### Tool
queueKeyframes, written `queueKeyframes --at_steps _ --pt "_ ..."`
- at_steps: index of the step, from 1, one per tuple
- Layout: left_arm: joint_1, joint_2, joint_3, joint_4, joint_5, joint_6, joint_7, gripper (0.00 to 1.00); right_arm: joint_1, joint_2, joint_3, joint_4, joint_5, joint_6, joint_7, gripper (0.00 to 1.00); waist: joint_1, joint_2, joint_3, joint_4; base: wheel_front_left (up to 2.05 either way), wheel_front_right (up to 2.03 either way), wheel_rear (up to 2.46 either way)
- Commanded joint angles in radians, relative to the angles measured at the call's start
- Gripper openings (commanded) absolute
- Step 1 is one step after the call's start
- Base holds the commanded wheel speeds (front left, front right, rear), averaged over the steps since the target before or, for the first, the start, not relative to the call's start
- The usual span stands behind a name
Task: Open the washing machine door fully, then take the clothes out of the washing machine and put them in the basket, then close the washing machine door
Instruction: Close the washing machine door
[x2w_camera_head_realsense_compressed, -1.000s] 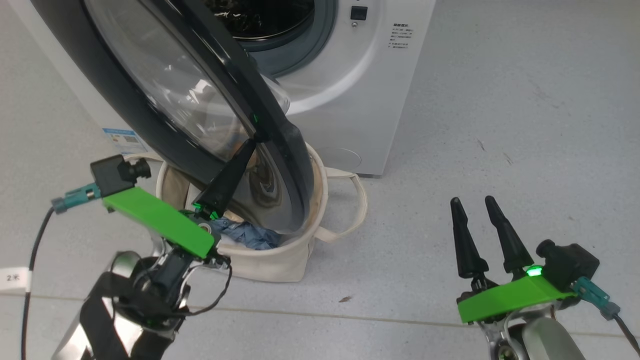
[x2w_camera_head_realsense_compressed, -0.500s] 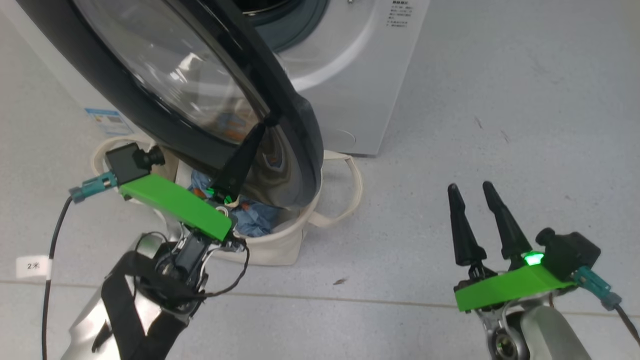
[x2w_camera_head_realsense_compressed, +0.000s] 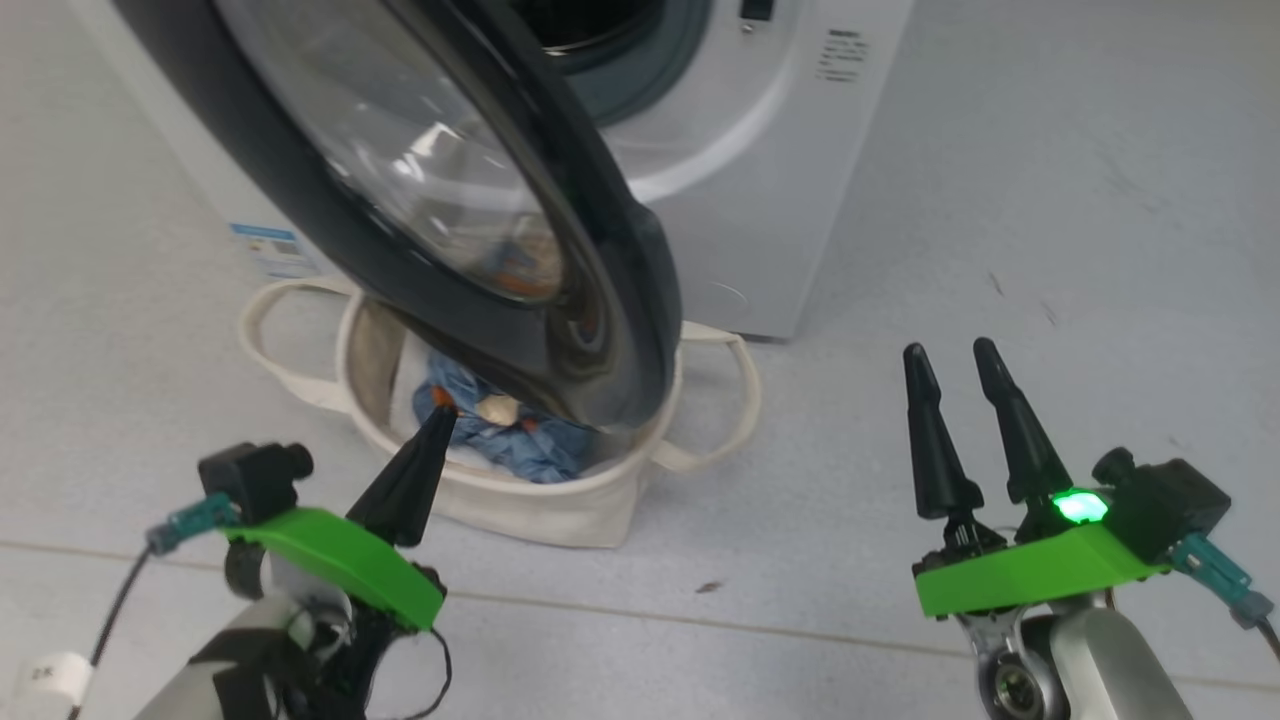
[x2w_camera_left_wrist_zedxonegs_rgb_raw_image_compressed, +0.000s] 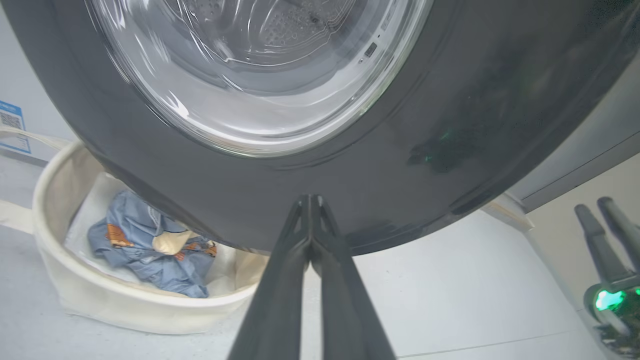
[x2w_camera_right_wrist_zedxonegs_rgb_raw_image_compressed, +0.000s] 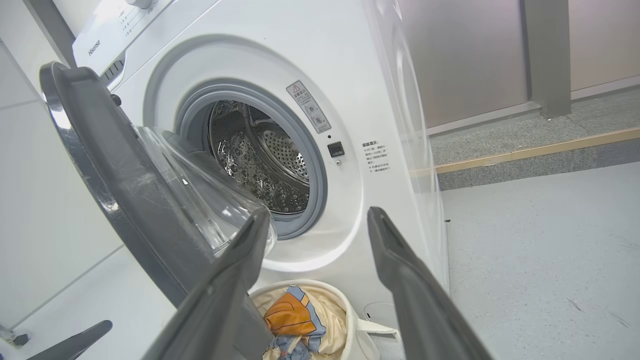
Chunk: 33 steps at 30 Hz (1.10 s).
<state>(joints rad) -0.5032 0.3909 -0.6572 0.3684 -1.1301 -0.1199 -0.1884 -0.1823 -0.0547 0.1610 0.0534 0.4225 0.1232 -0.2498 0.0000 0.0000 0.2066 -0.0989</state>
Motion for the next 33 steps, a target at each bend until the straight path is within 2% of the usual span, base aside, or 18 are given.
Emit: queueKeyframes --at_steps 1,6,7,8,13,14,16,17,18,19,22,25,33 --pt "-0.024 0.040 0.020 -0.007 0.067 0.023 -0.032 0.00 0.004 0.005 0.025 -0.038 -0.007 0.008 -0.012 1.00 0.0000 0.0000 -0.025 0.032 0.00 0.00 0.00" --pt "0.003 0.037 -0.011 0.032 0.251 0.131 -0.068 0.00 0.022 0.005 0.034 -0.035 -0.004 0.008 -0.012 1.00 0.0000 0.0000 -0.059 0.079 0.00 0.00 0.00" --pt "0.012 0.032 -0.010 0.030 0.276 0.146 -0.070 0.07 0.025 0.005 0.035 -0.035 -0.002 0.008 -0.012 1.00 0.0000 0.0000 -0.065 0.087 0.00 0.00 0.00" --pt "0.022 0.026 -0.006 0.024 0.296 0.157 -0.071 0.01 0.029 0.005 0.036 -0.034 -0.001 0.008 -0.012 1.00 0.0000 0.0000 -0.070 0.095 0.00 0.00 0.00" --pt "0.076 0.008 0.077 -0.058 0.455 0.207 -0.073 0.00 0.043 0.005 0.045 -0.027 -0.010 0.008 -0.012 1.00 0.0000 0.0000 -0.085 0.126 0.00 0.00 0.00" --pt "0.107 -0.005 0.129 -0.082 0.523 0.251 -0.073 0.00 0.044 0.005 0.053 -0.027 -0.014 0.008 -0.012 1.00 0.0000 0.0000 -0.088 0.133 0.00 0.00 0.00" --pt "0.141 -0.028 0.192 -0.113 0.567 0.274 -0.073 0.00 0.046 0.005 0.059 -0.026 -0.020 0.008 -0.012 1.00 0.0000 0.0000 -0.090 0.137 0.00 0.00 0.00" --pt "0.158 -0.038 0.219 -0.128 0.594 0.282 -0.073 0.04 0.047 0.005 0.060 -0.026 -0.021 0.008 -0.012 1.00 0.0000 0.0000 -0.093 0.139 0.00 0.00 0.00" --pt "0.175 -0.052 0.250 -0.146 0.617 0.288 -0.073 0.76 0.049 0.005 0.063 -0.026 -0.023 0.008 -0.012 1.00 0.0000 0.0000 -0.093 0.140 0.00 0.00 0.00" --pt "0.194 -0.067 0.279 -0.162 0.638 0.292 -0.073 0.99 0.051 0.005 0.065 -0.025 -0.025 0.008 -0.012 1.00 0.0000 0.0000 -0.095 0.141 0.00 0.00 0.00" --pt "0.243 -0.105 0.358 -0.207 0.716 0.289 -0.073 1.00 0.055 0.005 0.072 -0.024 -0.023 0.008 -0.012 1.00 0.0000 0.0000 -0.096 0.141 0.00 0.00 0.00" --pt "0.271 -0.130 0.394 -0.213 0.760 0.280 -0.073 1.00 0.059 0.005 0.080 -0.019 -0.022 0.008 -0.012 1.00 0.0000 0.0000 -0.098 0.141 0.00 0.00 0.00" --pt "0.316 -0.221 0.507 -0.171 0.833 0.213 -0.073 1.00 0.065 0.005 0.097 -0.009 -0.022 0.008 -0.012 1.00 0.0000 0.0000 -0.100 0.136 0.00 0.00 0.00"
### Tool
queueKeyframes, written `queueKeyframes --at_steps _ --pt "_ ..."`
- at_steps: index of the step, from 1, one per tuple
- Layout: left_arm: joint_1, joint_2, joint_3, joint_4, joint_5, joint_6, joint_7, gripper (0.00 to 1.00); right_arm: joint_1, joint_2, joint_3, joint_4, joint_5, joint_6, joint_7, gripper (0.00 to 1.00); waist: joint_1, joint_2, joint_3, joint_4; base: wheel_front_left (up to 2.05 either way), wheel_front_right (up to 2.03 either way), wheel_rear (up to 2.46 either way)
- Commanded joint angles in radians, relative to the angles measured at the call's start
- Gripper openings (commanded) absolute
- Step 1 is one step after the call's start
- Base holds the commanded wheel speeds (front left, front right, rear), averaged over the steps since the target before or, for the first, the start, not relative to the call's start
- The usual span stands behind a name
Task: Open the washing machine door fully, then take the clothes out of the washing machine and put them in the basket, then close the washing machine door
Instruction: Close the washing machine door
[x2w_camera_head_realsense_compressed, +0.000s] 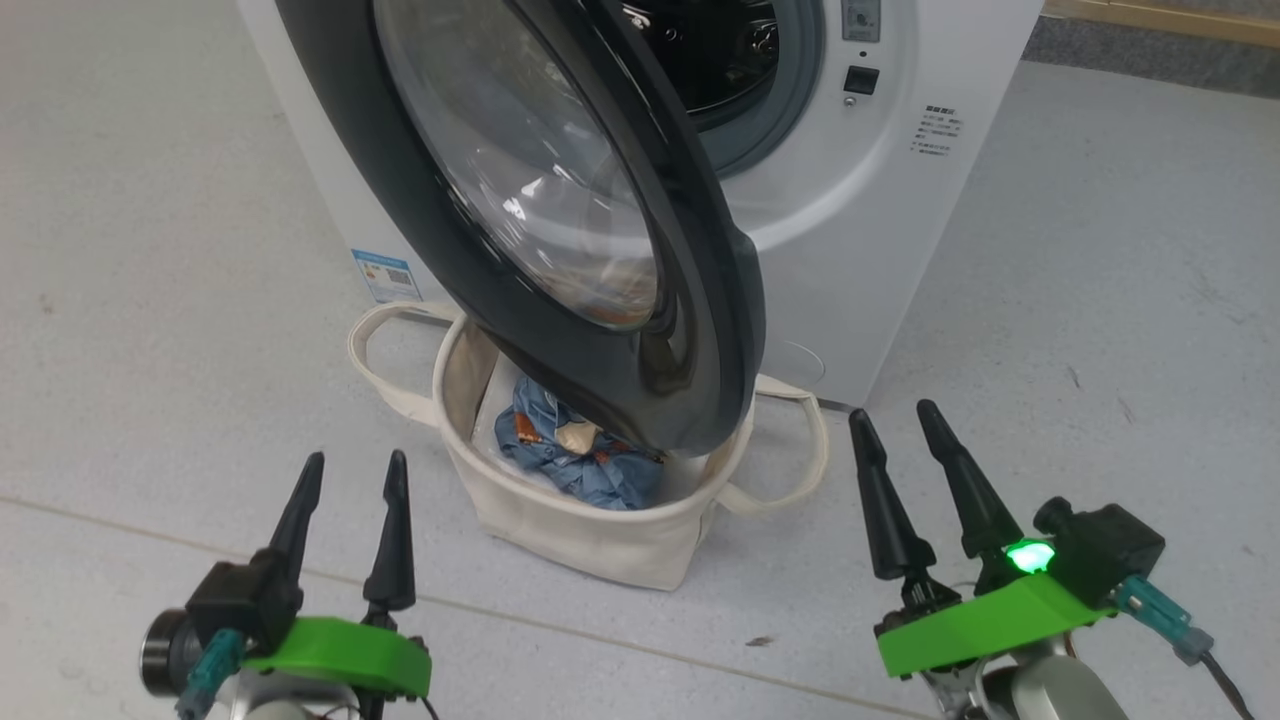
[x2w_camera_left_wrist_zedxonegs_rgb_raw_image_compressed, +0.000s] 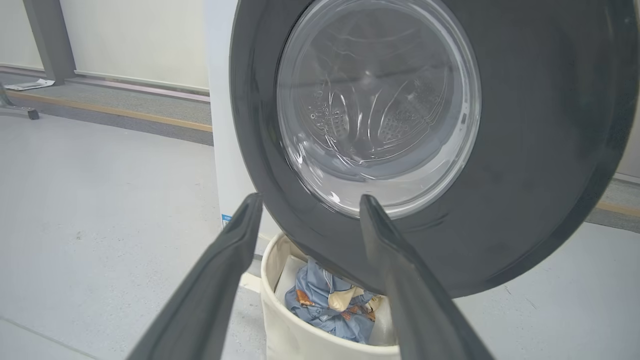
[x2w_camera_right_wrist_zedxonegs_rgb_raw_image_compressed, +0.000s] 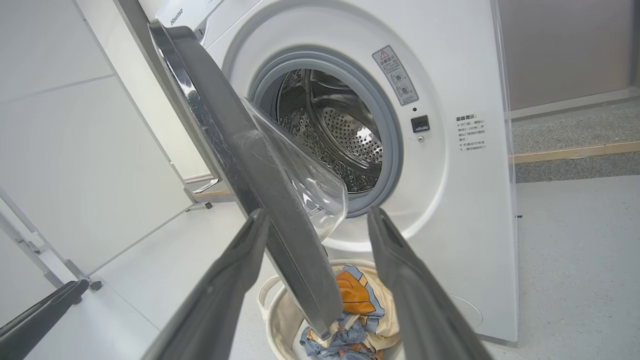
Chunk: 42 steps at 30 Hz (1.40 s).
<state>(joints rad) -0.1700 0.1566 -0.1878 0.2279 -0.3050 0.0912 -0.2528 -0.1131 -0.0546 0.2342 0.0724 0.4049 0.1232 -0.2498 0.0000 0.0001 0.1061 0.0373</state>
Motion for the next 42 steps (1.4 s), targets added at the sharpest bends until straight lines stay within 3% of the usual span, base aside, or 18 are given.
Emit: queueKeyframes --at_steps 1,24,29,30,31,37,42 --pt "-0.016 0.008 0.045 -0.021 0.018 -0.005 -0.009 1.00 -0.004 0.004 0.026 -0.027 -0.010 0.008 -0.012 1.00 0.0000 -0.0001 0.001 -0.001 0.00 0.00 0.00" --pt "-0.013 -0.070 0.139 0.013 0.166 -0.090 -0.009 1.00 -0.006 0.004 0.029 -0.033 -0.023 0.008 -0.012 1.00 0.0000 -0.0001 0.004 0.008 0.00 0.00 0.00" --pt "-0.018 -0.077 0.147 0.015 0.182 -0.101 -0.009 1.00 -0.031 0.004 0.091 -0.089 -0.032 0.008 -0.012 1.00 0.0000 -0.0001 0.013 0.008 0.00 0.00 0.00" --pt "-0.019 -0.079 0.147 0.015 0.186 -0.103 -0.009 1.00 -0.039 0.004 0.108 -0.105 -0.033 0.008 -0.012 0.95 0.0000 -0.0001 0.014 0.009 0.00 0.00 0.00" --pt "-0.020 -0.080 0.146 0.015 0.190 -0.105 -0.009 1.00 -0.047 0.004 0.130 -0.121 -0.031 0.008 -0.012 0.02 0.0000 -0.0001 0.015 0.010 0.00 0.00 0.00" --pt "-0.024 -0.087 0.144 0.026 0.198 -0.116 -0.009 1.00 -0.073 0.004 0.208 -0.168 0.013 0.008 -0.012 0.00 0.0000 -0.0001 0.025 0.019 0.00 0.00 0.00" --pt "-0.040 -0.093 0.135 0.033 0.204 -0.122 -0.009 1.00 -0.136 0.004 0.291 -0.099 0.000 0.008 -0.012 0.00 0.0000 -0.0001 0.060 0.030 0.00 0.00 0.00"
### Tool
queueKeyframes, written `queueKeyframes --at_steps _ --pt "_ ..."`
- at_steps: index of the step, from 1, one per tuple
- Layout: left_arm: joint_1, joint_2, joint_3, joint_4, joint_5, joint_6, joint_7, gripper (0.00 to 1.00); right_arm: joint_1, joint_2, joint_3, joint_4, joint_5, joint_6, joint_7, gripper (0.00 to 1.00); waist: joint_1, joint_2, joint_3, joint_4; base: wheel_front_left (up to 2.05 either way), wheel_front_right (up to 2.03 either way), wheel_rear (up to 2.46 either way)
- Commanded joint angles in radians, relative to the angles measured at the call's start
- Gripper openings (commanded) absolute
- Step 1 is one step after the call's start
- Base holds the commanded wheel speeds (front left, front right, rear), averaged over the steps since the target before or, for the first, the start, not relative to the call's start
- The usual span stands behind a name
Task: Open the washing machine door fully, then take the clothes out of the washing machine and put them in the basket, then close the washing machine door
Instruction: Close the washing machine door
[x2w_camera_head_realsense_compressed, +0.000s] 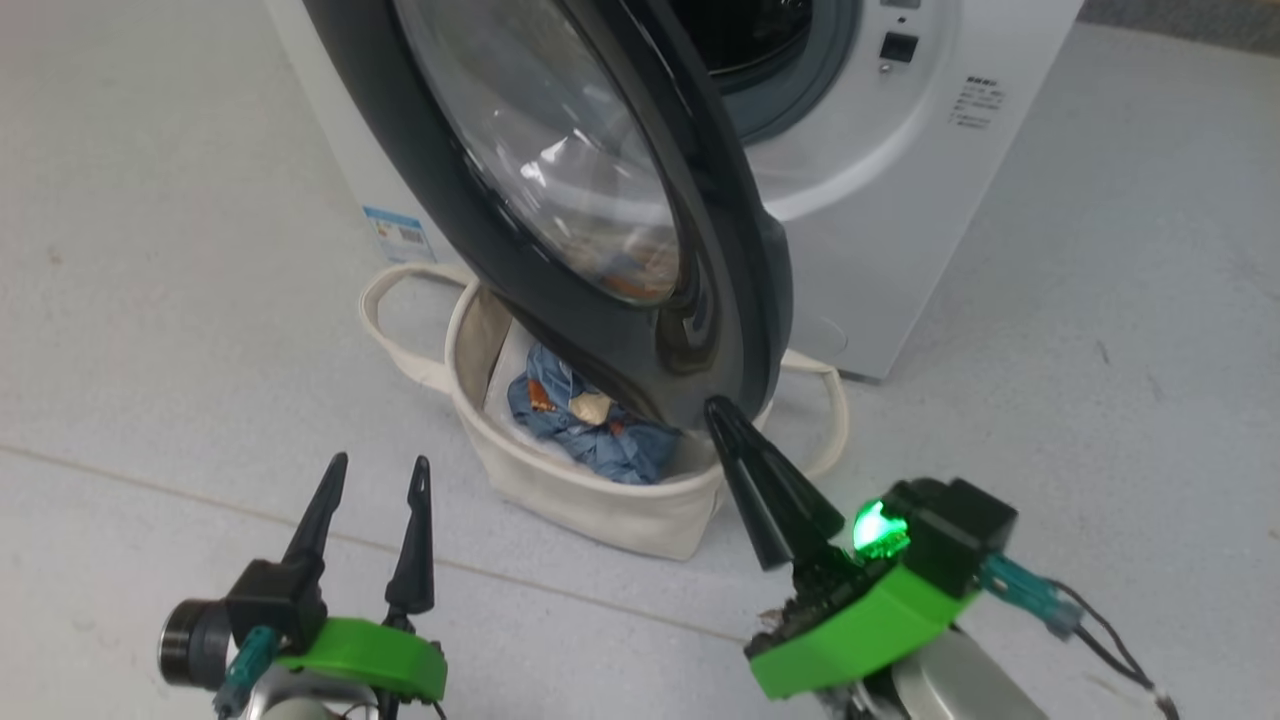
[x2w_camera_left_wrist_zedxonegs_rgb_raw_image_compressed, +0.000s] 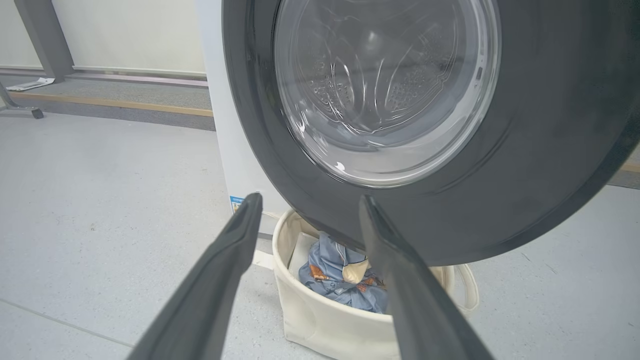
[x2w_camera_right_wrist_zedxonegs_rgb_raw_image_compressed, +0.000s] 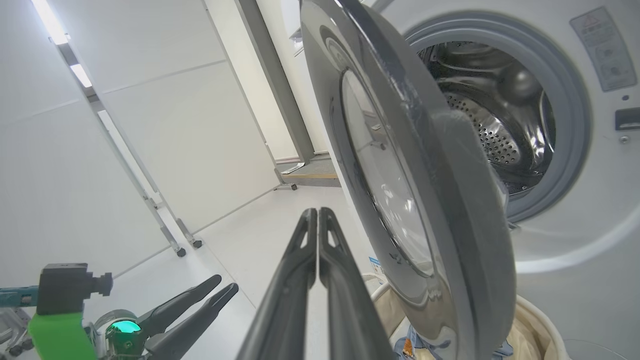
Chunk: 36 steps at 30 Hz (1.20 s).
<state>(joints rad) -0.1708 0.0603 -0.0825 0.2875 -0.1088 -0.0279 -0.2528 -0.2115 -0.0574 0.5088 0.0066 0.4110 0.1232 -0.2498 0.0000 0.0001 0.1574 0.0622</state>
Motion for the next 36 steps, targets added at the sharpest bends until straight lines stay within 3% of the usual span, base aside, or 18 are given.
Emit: queueKeyframes --at_steps 1,9,36 --pt "-0.043 0.002 0.028 -0.026 0.009 -0.003 -0.009 1.00 -0.051 0.007 0.022 -0.015 -0.007 0.008 -0.012 0.00 0.0000 -0.0001 0.017 0.009 0.00 0.00 0.00" --pt "-0.071 -0.006 0.009 -0.025 0.008 -0.001 -0.009 1.00 -0.140 0.007 -0.020 0.092 -0.012 0.008 -0.012 0.00 0.0000 -0.0001 0.076 0.036 0.00 0.00 0.00" --pt "-0.172 -0.010 -0.073 -0.033 -0.014 0.032 -0.009 1.00 -0.361 0.007 -0.347 0.092 -0.029 0.008 -0.012 0.00 0.0000 -0.0001 0.258 0.049 0.00 0.00 0.00"
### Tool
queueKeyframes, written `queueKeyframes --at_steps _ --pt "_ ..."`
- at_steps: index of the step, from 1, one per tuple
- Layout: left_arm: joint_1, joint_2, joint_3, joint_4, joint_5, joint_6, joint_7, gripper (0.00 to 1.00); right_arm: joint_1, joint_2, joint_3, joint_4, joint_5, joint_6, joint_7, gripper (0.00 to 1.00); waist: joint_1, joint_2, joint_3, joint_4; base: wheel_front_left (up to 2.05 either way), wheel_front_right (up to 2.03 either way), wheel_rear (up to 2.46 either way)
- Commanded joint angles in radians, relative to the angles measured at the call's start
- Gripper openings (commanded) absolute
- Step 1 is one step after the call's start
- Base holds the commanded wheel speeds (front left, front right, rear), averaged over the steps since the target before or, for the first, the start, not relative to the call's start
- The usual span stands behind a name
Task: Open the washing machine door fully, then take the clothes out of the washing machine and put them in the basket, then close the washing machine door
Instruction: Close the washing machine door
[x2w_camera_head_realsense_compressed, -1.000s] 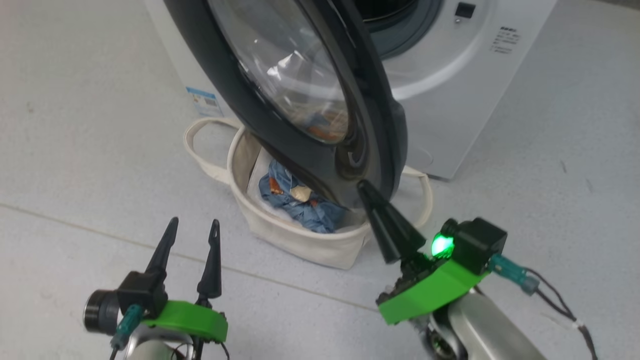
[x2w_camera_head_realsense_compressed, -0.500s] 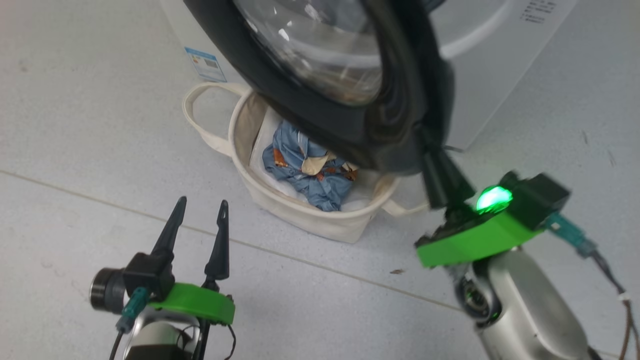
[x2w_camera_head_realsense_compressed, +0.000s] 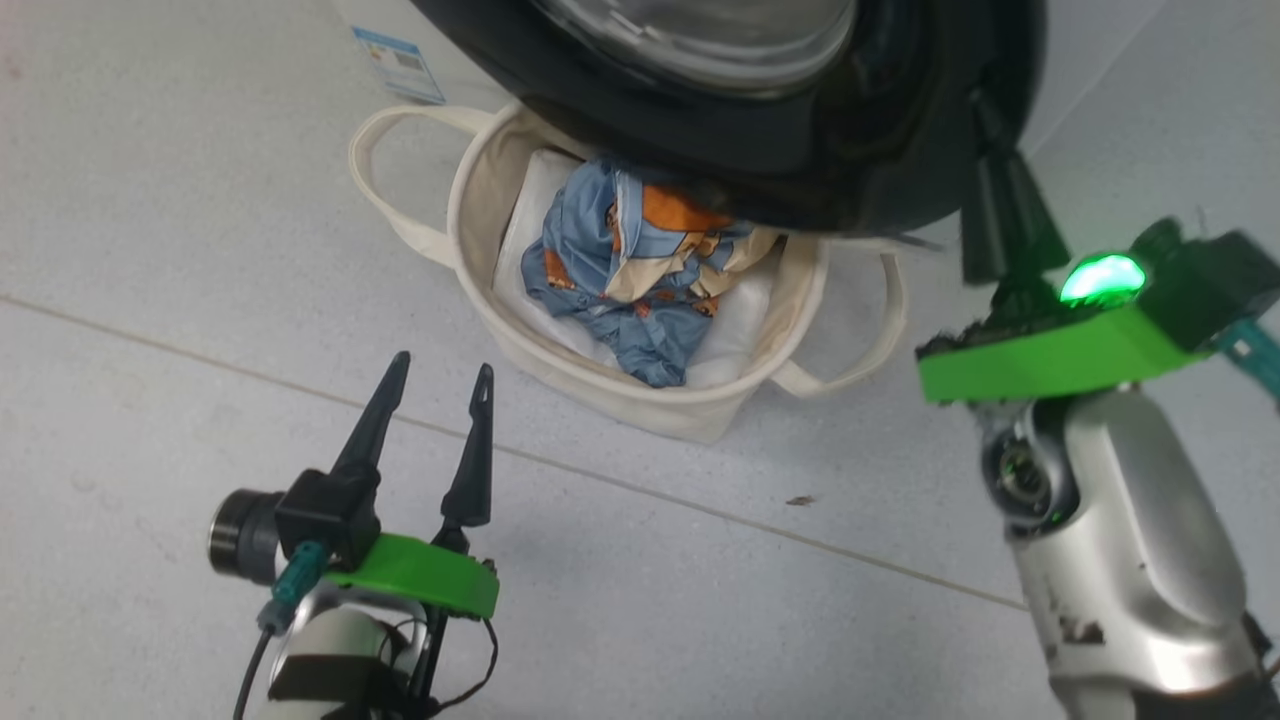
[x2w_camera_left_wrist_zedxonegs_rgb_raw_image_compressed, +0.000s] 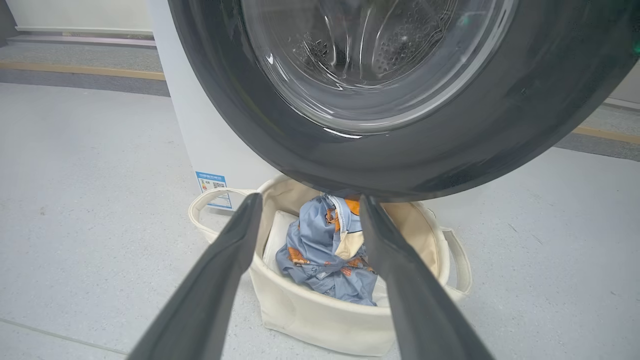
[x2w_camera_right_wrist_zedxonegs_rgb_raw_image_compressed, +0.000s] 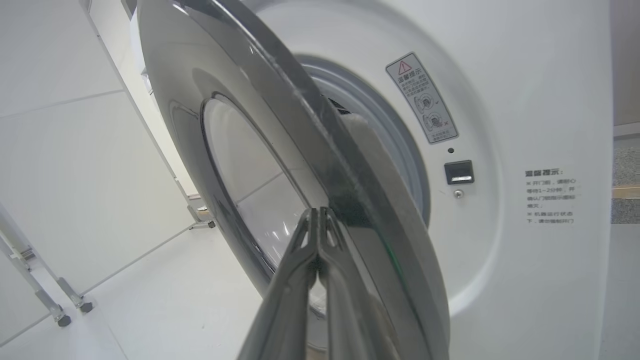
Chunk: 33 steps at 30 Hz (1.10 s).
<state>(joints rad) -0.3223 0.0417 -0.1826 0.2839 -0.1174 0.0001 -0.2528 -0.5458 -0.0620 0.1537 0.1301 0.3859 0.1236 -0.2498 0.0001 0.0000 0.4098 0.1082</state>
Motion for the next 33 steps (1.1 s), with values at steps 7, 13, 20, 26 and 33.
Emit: queueKeyframes --at_steps 7,13,20,26,33 --pt "-0.039 0.009 0.002 -0.031 -0.014 0.014 -0.009 1.00 -0.088 0.010 -0.046 -0.008 -0.006 0.007 -0.012 0.00 -0.0001 0.0000 0.033 0.014 0.00 0.00 0.00" --pt "-0.054 0.009 -0.017 -0.034 -0.022 0.027 -0.009 1.00 -0.141 -0.003 -0.083 0.012 -0.003 0.007 -0.012 0.00 -0.0001 0.0000 0.057 0.027 0.00 0.00 0.00" --pt "-0.067 0.009 -0.034 -0.037 -0.032 0.035 -0.009 1.00 -0.219 -0.033 -0.105 0.050 -0.006 0.007 -0.012 0.00 -0.0001 0.0000 0.094 0.040 0.00 0.00 0.00" --pt "-0.085 0.009 -0.055 -0.045 -0.039 0.045 -0.009 1.00 -0.284 -0.049 -0.132 0.075 -0.001 0.007 -0.012 0.00 -0.0001 0.0000 0.127 0.052 0.00 0.00 0.00" --pt "-0.098 0.009 -0.069 -0.063 -0.082 0.050 -0.009 1.00 -0.332 -0.061 -0.167 0.107 0.012 0.007 -0.012 0.00 -0.0001 0.0000 0.151 0.068 0.00 0.00 0.00"
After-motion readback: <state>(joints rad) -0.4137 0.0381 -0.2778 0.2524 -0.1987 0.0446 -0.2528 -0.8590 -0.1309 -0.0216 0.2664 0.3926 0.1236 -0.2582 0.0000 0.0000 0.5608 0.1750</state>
